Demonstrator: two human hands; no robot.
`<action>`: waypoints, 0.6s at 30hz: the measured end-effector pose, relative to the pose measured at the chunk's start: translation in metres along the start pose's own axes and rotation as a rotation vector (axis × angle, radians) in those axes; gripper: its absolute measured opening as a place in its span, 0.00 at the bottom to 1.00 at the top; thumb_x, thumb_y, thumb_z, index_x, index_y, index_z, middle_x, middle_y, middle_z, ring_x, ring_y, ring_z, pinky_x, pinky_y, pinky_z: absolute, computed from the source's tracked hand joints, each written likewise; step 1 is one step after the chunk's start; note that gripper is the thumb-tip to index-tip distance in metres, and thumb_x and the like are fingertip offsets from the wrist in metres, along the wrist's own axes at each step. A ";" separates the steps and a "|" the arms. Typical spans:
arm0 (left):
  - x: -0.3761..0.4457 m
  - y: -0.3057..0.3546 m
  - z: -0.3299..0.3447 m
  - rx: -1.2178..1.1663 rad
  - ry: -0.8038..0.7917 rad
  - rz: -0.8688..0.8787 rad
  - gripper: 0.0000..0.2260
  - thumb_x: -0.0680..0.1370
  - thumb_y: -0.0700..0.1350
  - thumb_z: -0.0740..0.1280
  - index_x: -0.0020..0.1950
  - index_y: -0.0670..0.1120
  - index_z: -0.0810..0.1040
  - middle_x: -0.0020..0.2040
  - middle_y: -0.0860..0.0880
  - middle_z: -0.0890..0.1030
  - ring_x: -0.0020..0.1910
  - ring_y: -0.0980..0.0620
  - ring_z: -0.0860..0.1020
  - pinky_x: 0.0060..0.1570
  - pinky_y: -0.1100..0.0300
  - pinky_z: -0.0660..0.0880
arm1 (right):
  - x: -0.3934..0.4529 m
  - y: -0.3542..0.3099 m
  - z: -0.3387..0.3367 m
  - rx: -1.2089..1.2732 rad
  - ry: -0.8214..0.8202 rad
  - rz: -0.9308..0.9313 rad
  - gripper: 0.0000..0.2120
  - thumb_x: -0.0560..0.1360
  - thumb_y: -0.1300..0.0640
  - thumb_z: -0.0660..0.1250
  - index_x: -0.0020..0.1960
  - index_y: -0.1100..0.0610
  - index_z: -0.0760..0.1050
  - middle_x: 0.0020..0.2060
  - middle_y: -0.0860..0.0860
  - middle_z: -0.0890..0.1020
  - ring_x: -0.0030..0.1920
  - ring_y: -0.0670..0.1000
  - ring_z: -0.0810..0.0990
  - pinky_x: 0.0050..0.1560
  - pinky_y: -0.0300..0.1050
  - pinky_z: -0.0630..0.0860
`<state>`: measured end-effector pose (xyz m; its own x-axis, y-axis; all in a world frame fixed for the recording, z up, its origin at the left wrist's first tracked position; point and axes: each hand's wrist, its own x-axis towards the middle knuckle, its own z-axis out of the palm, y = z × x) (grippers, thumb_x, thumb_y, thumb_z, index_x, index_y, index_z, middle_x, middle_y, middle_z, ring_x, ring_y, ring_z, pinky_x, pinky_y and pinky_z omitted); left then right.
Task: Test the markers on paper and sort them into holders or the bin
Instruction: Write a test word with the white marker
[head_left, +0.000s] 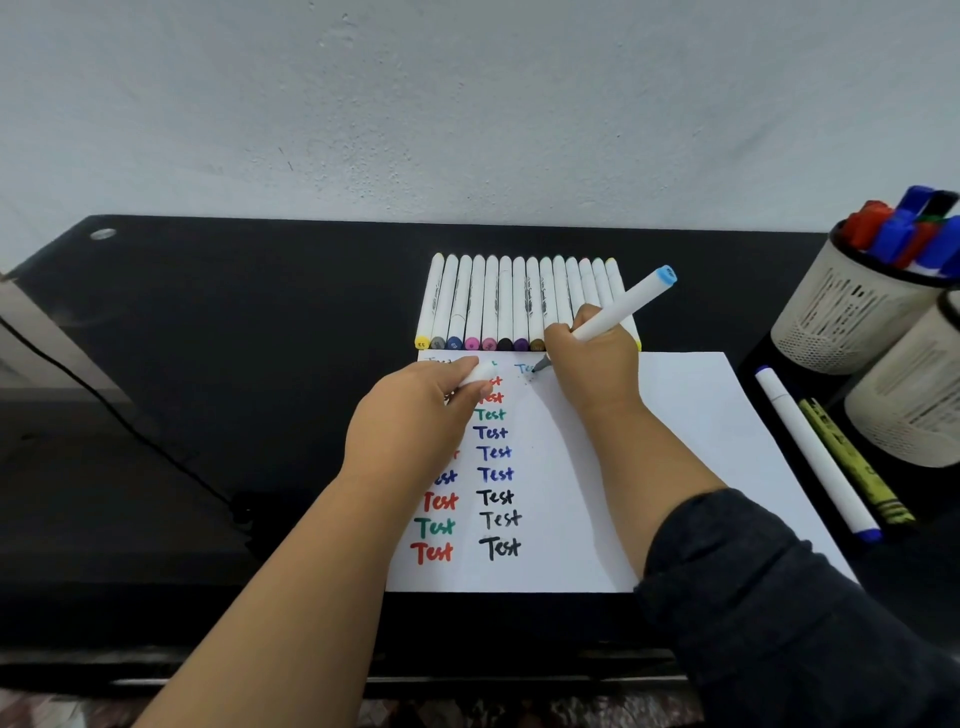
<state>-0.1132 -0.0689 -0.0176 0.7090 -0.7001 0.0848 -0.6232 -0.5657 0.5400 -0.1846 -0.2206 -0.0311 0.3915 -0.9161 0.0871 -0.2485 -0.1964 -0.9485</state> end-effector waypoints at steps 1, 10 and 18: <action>0.001 0.000 0.000 -0.001 0.000 -0.003 0.20 0.79 0.58 0.58 0.70 0.58 0.69 0.68 0.55 0.72 0.65 0.55 0.71 0.53 0.63 0.66 | 0.000 0.000 0.000 0.008 0.008 0.003 0.16 0.73 0.63 0.61 0.31 0.55 0.58 0.26 0.48 0.63 0.22 0.43 0.64 0.24 0.29 0.60; 0.000 -0.001 0.000 0.022 -0.006 -0.009 0.20 0.79 0.59 0.57 0.71 0.58 0.67 0.68 0.55 0.72 0.64 0.55 0.71 0.50 0.64 0.64 | 0.002 0.000 0.000 0.006 0.029 0.014 0.15 0.74 0.62 0.61 0.33 0.55 0.59 0.27 0.48 0.64 0.26 0.45 0.63 0.29 0.35 0.62; -0.003 0.000 -0.003 0.016 -0.032 -0.006 0.20 0.79 0.58 0.58 0.71 0.58 0.68 0.68 0.55 0.72 0.64 0.55 0.71 0.51 0.64 0.65 | 0.002 -0.002 -0.003 0.104 0.038 0.075 0.16 0.73 0.64 0.61 0.31 0.55 0.58 0.26 0.48 0.64 0.27 0.44 0.63 0.30 0.34 0.63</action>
<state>-0.1143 -0.0658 -0.0151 0.7023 -0.7098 0.0544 -0.6240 -0.5771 0.5269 -0.1861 -0.2232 -0.0284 0.3411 -0.9397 0.0245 -0.1821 -0.0916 -0.9790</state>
